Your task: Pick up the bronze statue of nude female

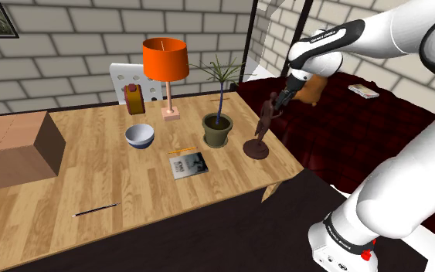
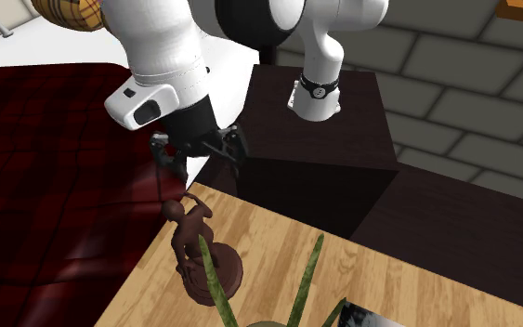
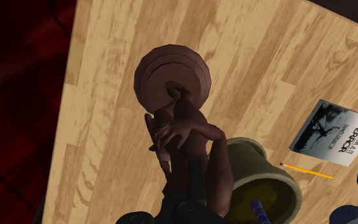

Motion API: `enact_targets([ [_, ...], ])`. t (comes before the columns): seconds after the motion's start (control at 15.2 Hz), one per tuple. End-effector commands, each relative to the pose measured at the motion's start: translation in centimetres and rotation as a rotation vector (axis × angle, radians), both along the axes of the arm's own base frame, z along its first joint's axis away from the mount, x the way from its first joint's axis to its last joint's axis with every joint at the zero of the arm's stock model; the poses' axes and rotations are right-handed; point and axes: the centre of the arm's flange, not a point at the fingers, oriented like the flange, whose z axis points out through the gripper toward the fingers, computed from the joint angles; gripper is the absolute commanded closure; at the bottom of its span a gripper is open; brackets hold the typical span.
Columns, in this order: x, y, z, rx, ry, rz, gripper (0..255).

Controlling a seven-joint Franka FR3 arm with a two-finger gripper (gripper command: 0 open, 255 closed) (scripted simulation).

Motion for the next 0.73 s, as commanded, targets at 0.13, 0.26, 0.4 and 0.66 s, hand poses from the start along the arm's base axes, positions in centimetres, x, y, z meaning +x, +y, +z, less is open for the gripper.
enact_targets([
  [0.13,2.7,-3.2,-3.2,0.032,-0.032,0.024,0],
  [0.26,2.7,-3.2,-4.3,0.032,-0.032,0.024,0],
  [0.4,2.7,-3.2,-5.3,0.032,-0.032,0.024,0],
  [0.66,2.7,-3.2,-7.2,0.032,-0.032,0.024,0],
])
